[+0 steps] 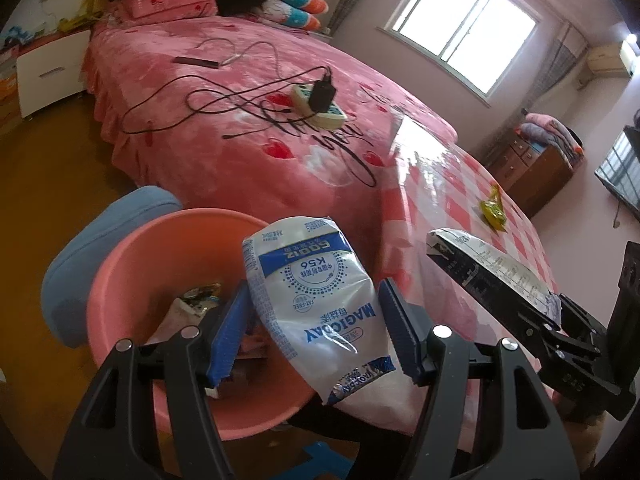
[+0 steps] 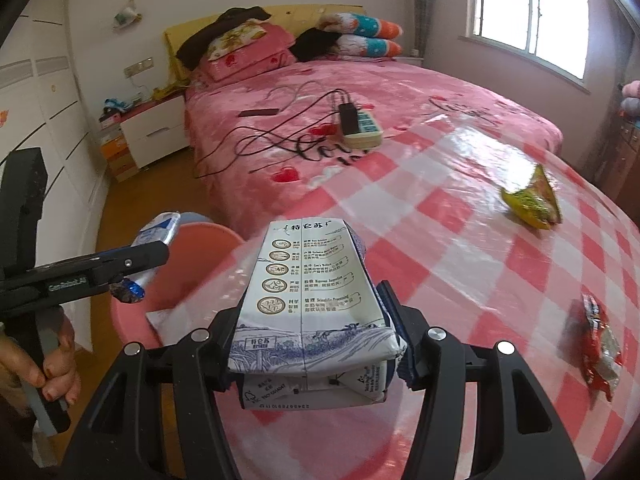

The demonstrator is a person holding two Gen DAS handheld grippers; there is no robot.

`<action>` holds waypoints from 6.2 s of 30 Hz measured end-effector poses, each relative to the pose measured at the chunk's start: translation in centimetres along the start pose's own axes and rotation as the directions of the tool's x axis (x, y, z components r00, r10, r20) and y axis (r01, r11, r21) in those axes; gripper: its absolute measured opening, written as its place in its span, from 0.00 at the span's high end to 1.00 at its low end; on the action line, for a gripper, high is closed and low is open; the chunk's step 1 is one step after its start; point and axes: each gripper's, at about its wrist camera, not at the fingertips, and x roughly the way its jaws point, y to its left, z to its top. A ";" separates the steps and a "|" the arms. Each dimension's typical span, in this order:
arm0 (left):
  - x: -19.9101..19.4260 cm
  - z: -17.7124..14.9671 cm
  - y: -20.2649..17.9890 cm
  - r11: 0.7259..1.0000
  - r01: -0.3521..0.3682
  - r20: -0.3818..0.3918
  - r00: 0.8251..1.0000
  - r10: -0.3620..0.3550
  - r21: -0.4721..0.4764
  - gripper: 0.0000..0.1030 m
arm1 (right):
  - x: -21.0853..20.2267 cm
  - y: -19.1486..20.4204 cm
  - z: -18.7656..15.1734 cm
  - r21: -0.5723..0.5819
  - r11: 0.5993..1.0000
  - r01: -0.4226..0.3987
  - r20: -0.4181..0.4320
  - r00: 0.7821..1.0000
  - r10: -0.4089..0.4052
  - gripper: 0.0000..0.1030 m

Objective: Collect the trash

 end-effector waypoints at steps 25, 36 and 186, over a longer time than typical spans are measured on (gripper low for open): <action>2.0 -2.0 8.6 0.972 -0.178 -0.095 0.982 0.165 -0.150 0.26 | 3.9 8.0 1.5 -0.097 0.984 -0.151 -0.013 0.989 0.151 0.17; 2.0 -2.1 7.1 0.976 -0.182 -0.099 0.980 0.170 -0.120 0.26 | 1.5 3.3 0.8 0.021 0.992 -0.121 0.042 0.992 0.120 0.15; 24.4 4.2 -37.1 0.738 0.053 -0.090 0.996 0.011 0.672 0.59 | -5.4 -27.0 -7.8 0.350 0.936 0.040 -0.041 0.999 -0.027 0.06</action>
